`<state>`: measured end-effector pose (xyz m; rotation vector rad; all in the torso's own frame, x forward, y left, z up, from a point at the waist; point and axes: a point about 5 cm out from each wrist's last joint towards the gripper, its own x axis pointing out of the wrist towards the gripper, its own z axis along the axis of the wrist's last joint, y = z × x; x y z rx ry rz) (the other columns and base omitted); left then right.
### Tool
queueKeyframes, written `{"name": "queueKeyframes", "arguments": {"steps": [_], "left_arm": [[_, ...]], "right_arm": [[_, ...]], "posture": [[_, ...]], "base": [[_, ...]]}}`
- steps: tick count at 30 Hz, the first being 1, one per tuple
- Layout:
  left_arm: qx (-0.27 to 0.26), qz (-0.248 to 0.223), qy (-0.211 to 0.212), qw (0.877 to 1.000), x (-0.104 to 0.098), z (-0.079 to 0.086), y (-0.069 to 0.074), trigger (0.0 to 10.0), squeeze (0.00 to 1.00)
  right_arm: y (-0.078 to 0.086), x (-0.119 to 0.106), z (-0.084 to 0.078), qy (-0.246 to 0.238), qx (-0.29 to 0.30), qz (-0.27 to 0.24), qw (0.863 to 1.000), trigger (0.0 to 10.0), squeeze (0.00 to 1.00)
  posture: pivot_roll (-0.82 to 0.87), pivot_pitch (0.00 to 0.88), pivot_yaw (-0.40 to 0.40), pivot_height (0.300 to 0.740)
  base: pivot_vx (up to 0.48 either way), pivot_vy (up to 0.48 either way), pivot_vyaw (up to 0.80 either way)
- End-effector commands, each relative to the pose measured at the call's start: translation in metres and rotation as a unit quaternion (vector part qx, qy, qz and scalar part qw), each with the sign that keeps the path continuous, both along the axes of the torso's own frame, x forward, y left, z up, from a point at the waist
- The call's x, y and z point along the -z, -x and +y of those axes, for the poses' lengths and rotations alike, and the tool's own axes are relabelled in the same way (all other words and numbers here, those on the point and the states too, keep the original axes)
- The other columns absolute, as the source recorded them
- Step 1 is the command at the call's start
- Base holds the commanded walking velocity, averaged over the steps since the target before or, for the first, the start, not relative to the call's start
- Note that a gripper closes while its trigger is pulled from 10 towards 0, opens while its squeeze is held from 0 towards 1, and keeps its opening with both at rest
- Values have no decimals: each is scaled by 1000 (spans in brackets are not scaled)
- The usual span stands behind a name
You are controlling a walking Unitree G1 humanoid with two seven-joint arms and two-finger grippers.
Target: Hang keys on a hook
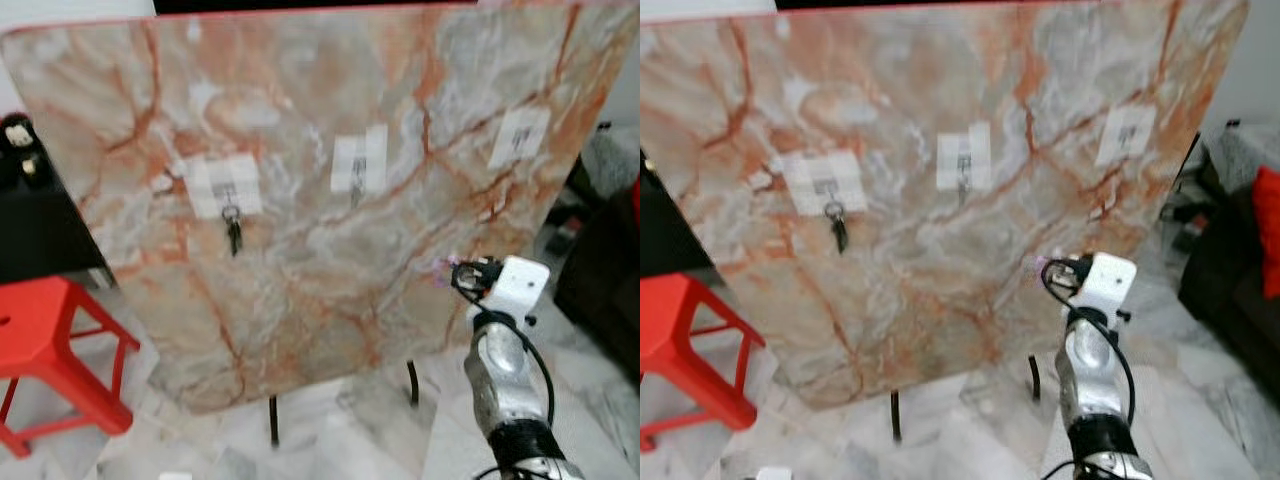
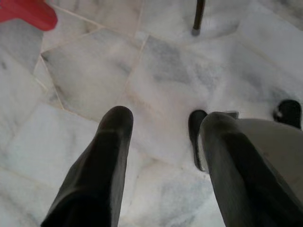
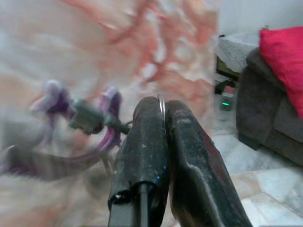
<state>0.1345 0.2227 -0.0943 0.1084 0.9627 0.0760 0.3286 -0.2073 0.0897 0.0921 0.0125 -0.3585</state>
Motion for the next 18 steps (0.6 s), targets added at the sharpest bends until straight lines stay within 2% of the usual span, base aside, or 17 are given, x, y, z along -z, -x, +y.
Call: {"name": "queueKeyframes", "arguments": {"steps": [1,6,12,18], "left_arm": [[-2,18,-9,1000,3,0,7,10000,0],[-14,17,-6,1000,3,2,7,10000,0],[-3,14,-7,1000,2,1,5,10000,0],[1,22,-13,1000,4,-5,4,10000,0]], "right_arm": [[-6,-9,-2,-3,5,-13,1000,10000,0],[-14,-17,3,-5,-4,-24,1000,10000,0],[-17,-22,7,-9,-6,-32,999,10000,0],[-17,-21,8,-9,-6,-34,999,10000,0]], "posture": [[-18,0,-44,740],[-19,0,-48,740],[-18,0,-48,740],[-14,0,-47,740]], "base": [[0,0,0],[0,0,0],[0,0,0],[0,-322,0]]}}
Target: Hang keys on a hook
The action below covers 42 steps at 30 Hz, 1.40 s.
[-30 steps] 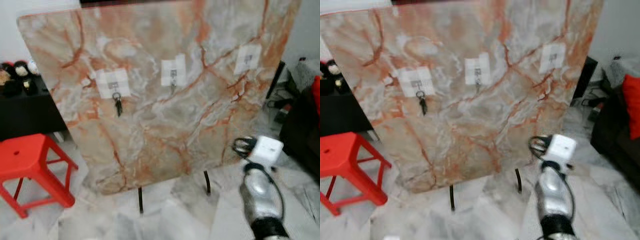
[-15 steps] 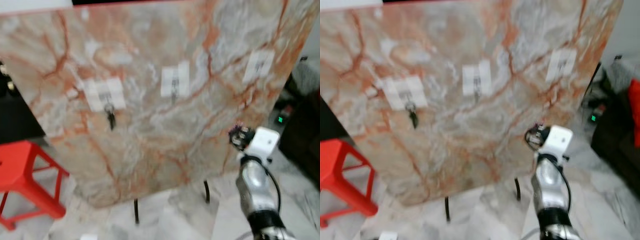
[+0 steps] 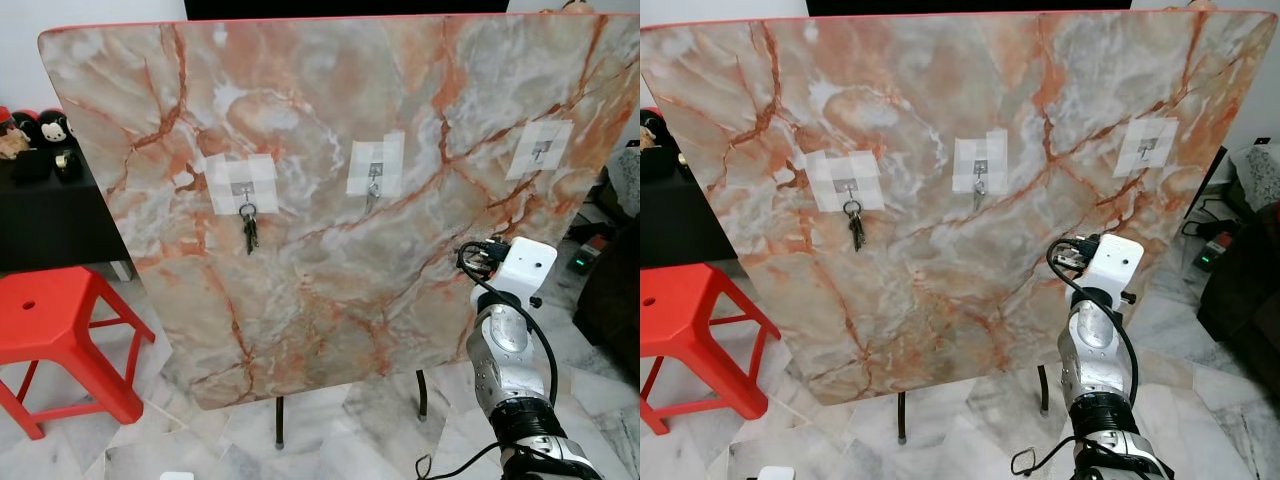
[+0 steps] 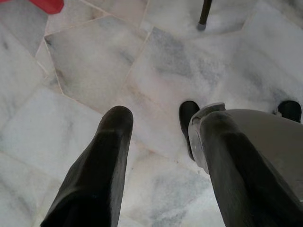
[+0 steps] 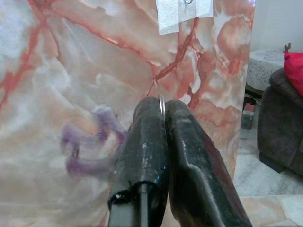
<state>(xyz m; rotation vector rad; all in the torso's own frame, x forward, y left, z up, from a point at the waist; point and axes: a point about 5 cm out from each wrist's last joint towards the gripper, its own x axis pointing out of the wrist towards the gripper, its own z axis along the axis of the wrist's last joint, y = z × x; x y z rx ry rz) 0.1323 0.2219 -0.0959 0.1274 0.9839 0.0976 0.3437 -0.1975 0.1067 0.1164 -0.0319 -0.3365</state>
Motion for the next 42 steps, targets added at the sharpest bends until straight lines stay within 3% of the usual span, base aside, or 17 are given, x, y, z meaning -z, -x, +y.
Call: {"name": "queueKeyframes", "arguments": {"steps": [1,15,22,27,30,32,35,36,41,42], "left_arm": [[7,13,-1,1000,2,-5,2,10000,0],[3,12,1,1000,2,-6,2,10000,0],[-6,10,2,1000,2,-4,3,10000,0],[-5,12,1,1000,3,-4,4,10000,0],[-4,12,1,1000,3,-4,4,10000,0],[-4,12,1,1000,3,-3,4,10000,0],[-5,10,1,1000,2,-3,4,10000,0],[-5,9,2,1000,2,-3,4,10000,0],[-8,7,8,1000,2,-4,4,10000,0],[-10,6,11,1000,2,-4,4,10000,0]], "right_arm": [[-1,-3,-1,-1,4,-8,1000,10000,0],[0,-1,-1,-2,5,-5,1000,10000,0],[0,-2,-1,7,12,-9,1000,10000,0],[-4,-17,-7,130,29,-16,991,10000,0],[-8,-25,-9,230,41,-8,972,10000,0],[-9,-33,-10,314,62,-13,947,10000,0],[-9,-43,-8,390,76,-36,917,10000,0],[-9,-45,-5,426,78,-46,900,10000,0],[-4,-42,4,495,80,-60,863,10000,0],[-1,-39,6,520,81,-64,848,10000,0]], "posture": [[-14,0,-47,740],[-9,0,-49,740],[-3,0,-50,740],[-3,0,-47,740],[-3,0,-46,740],[1,0,-47,740],[0,0,-45,740],[-1,0,-44,740],[-5,0,-39,740],[-5,0,-38,740]], "base": [[0,-446,0],[0,-452,0],[0,0,0],[0,0,0],[0,0,0],[0,0,0],[0,0,0],[0,0,0],[0,0,0],[0,0,0]]}}
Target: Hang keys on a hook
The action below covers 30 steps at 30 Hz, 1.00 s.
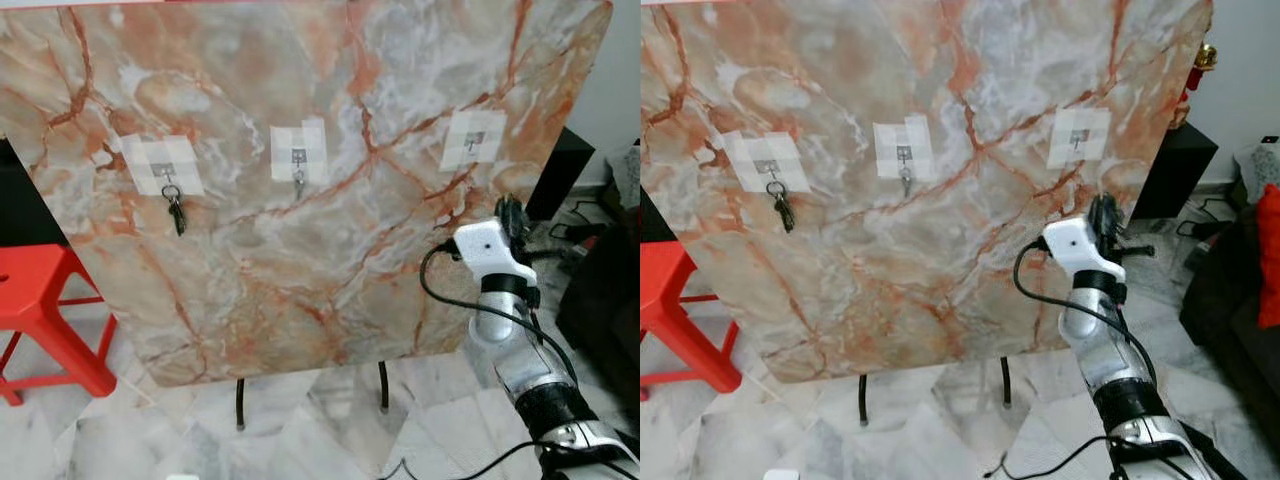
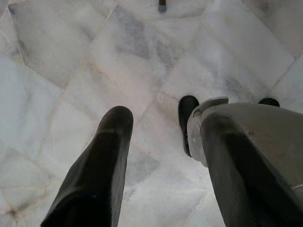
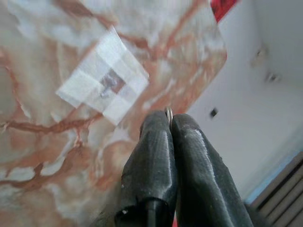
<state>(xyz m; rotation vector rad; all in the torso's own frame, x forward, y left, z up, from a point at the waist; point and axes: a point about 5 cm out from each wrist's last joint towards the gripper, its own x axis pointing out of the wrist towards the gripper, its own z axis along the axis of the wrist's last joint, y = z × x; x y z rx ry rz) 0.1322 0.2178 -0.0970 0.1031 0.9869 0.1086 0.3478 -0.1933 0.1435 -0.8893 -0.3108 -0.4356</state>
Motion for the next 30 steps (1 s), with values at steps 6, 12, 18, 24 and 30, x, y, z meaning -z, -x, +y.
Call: {"name": "queueKeyframes", "arguments": {"steps": [6,12,18,24,30], "left_arm": [[-1,5,6,1000,1,1,4,10000,0],[-3,6,9,1000,1,1,4,10000,0],[-1,5,13,1000,1,1,5,10000,0],[0,9,13,1000,2,1,6,10000,0],[3,13,11,1000,2,1,7,10000,0]], "right_arm": [[6,5,1,56,16,-8,998,10000,0],[7,8,-4,27,35,-2,999,10000,0],[6,19,-2,-134,1,29,991,10000,0],[13,59,-9,-391,44,106,913,10000,0],[35,113,-11,-515,82,215,826,10000,0]], "posture": [[-4,0,-36,740],[-3,0,-35,740],[-3,0,-37,740],[-1,0,-41,740],[0,0,-41,740]], "base": [[0,0,0],[0,0,0],[0,0,0],[0,0,0],[0,0,0]]}}
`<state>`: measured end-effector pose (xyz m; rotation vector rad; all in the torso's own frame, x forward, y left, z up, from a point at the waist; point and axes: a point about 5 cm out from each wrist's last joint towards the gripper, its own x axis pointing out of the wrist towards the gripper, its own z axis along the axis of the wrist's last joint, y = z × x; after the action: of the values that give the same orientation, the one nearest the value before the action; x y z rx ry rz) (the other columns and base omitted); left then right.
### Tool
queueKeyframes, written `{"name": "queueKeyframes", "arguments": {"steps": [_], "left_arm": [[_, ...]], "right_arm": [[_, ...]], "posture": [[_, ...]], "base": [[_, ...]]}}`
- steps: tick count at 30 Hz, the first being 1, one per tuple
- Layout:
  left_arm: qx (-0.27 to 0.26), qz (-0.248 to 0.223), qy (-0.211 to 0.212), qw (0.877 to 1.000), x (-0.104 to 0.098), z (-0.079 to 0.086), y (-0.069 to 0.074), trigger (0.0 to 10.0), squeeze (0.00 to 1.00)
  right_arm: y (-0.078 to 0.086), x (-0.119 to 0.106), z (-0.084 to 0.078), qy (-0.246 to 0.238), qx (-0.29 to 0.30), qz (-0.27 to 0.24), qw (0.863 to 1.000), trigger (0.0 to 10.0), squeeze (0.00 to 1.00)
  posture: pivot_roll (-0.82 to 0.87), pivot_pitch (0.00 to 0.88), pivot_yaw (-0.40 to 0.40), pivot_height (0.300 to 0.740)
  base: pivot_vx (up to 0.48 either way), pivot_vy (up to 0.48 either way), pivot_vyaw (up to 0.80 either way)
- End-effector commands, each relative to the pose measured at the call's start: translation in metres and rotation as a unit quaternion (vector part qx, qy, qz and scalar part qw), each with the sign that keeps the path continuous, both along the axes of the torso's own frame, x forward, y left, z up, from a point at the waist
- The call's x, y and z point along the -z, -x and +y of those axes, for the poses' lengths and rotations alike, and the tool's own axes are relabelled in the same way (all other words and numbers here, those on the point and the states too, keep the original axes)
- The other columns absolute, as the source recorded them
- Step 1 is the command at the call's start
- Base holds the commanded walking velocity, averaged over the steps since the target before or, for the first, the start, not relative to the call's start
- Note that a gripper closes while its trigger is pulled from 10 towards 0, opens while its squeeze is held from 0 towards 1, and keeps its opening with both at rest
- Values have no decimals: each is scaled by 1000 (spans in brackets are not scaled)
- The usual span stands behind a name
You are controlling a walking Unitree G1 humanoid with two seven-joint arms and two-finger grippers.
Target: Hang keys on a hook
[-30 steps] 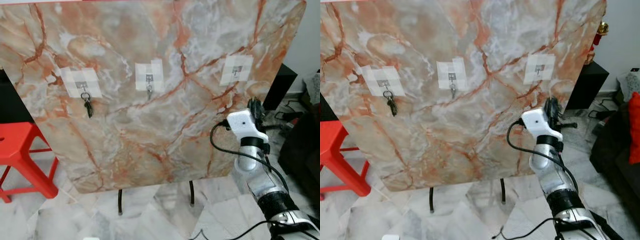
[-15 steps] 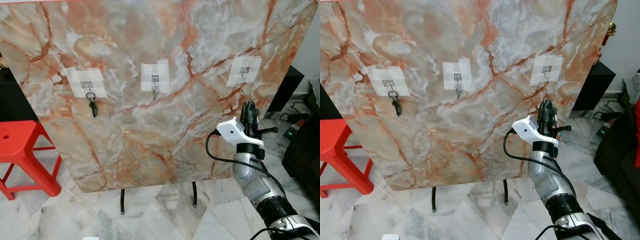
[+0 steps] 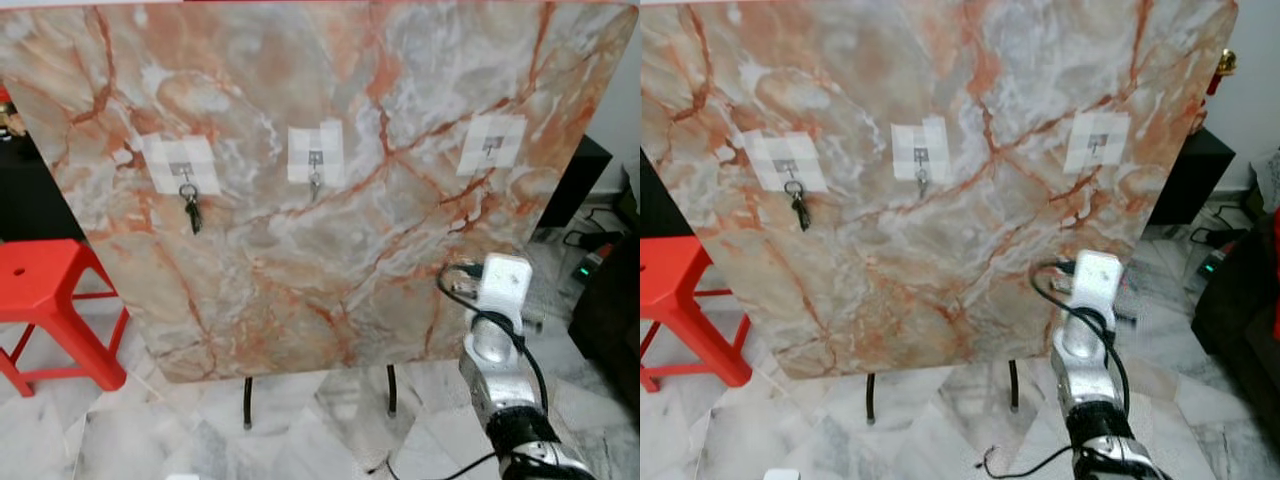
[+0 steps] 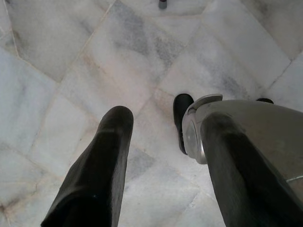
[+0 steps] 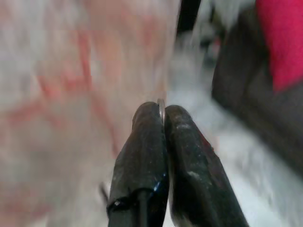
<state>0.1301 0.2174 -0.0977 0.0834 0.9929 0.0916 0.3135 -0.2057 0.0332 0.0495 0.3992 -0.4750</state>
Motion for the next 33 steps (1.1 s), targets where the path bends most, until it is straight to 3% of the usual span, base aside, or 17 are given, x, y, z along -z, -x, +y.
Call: {"name": "queueKeyframes", "arguments": {"steps": [1,10,21,33], "left_arm": [[1,11,0,1000,2,2,5,10000,0],[11,25,-7,1000,3,2,8,10000,0],[-20,43,-26,999,4,5,12,10000,0],[-24,37,-28,999,4,5,10,10000,0]], "right_arm": [[5,10,3,-18,-19,24,999,10000,0],[7,14,7,-32,-35,18,999,10000,0],[3,8,3,-30,-36,-3,999,10000,0],[1,4,4,-24,-36,-13,999,10000,0]], "posture": [[2,0,-42,740],[0,0,-38,740],[22,0,-50,740],[17,0,-48,740]], "base": [[0,0,0],[0,0,0],[0,0,0],[272,0,0]]}}
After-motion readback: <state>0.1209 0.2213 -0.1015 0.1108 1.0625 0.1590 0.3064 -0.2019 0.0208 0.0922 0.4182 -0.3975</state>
